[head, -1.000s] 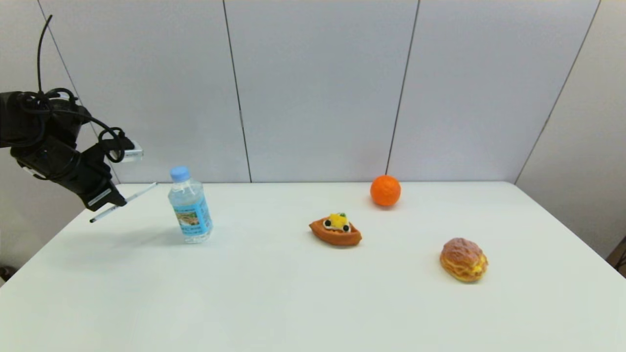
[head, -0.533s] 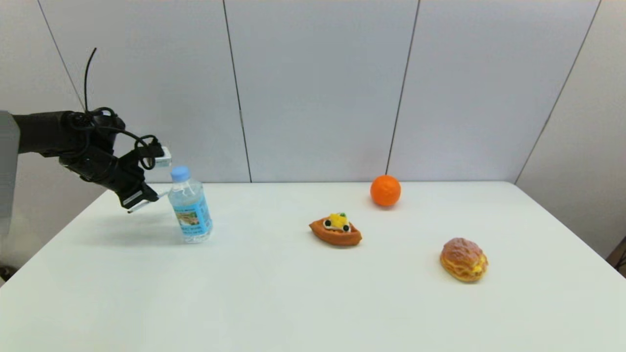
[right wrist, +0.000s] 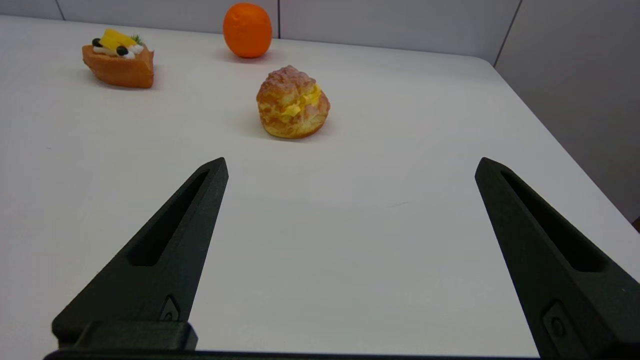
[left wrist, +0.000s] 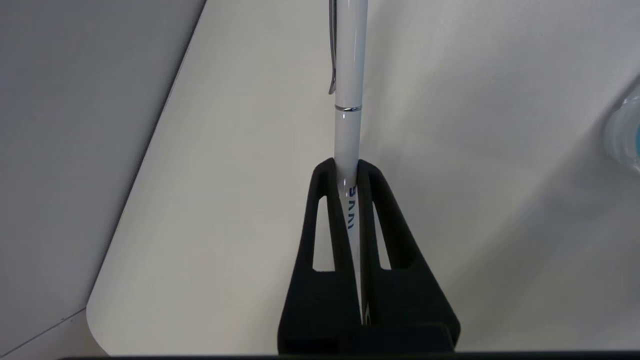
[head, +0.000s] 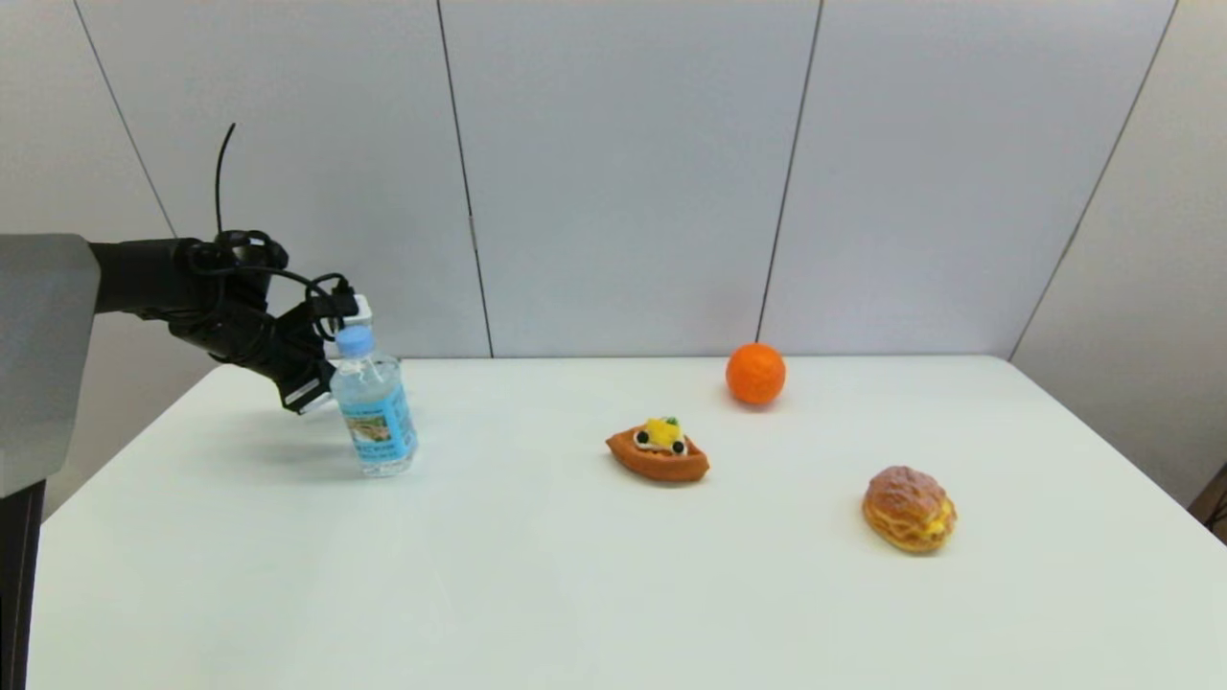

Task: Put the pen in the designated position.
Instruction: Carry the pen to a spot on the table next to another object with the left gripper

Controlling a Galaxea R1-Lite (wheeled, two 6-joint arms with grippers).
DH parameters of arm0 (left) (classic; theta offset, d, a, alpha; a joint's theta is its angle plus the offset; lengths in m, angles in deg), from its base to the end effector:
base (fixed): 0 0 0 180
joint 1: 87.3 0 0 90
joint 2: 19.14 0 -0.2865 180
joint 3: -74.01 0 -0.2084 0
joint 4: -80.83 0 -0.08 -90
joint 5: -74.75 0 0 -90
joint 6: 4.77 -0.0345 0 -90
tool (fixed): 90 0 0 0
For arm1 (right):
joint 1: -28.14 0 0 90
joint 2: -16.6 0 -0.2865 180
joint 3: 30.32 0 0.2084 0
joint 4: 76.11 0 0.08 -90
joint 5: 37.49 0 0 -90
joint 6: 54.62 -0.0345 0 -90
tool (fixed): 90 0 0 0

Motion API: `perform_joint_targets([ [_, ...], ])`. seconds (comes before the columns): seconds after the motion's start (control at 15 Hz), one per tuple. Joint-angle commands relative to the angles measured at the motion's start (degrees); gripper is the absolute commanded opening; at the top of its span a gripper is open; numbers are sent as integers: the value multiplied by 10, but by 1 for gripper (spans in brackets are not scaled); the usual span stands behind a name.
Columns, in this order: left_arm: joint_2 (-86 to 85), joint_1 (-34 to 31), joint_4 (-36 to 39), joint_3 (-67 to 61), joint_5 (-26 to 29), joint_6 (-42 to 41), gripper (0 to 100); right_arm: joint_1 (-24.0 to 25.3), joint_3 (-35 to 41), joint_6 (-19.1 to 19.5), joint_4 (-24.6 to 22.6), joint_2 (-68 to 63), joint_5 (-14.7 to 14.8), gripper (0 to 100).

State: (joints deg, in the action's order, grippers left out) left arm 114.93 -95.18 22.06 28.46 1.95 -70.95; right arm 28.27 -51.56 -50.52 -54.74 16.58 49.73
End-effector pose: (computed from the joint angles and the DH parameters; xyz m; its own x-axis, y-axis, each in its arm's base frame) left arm 0.4639 0.0539 0.1110 0.5365 -0.2243 -0.8135 0.7808 0.4976 0.3778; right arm 0.0222 0.0017 0.0752 0.9987 0.0508 -0.0026 -0.0508 0.9962 -0.0714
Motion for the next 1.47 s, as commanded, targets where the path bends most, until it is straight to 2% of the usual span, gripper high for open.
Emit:
perform_joint_targets([
  [0.07, 3, 8, 17, 0, 4, -3, 0, 0, 0, 0, 0, 0, 0, 100],
  [0.87, -18, -6, 36, 1, 33, 3, 0, 0, 0, 0, 0, 0, 0, 100],
  [1.2, -20, -5, 79, 1, 62, 16, 0, 0, 0, 0, 0, -1, 0, 100],
  [1.47, -16, -3, 80, 1, 96, 18, 0, 0, 0, 0, 0, 0, 0, 100],
])
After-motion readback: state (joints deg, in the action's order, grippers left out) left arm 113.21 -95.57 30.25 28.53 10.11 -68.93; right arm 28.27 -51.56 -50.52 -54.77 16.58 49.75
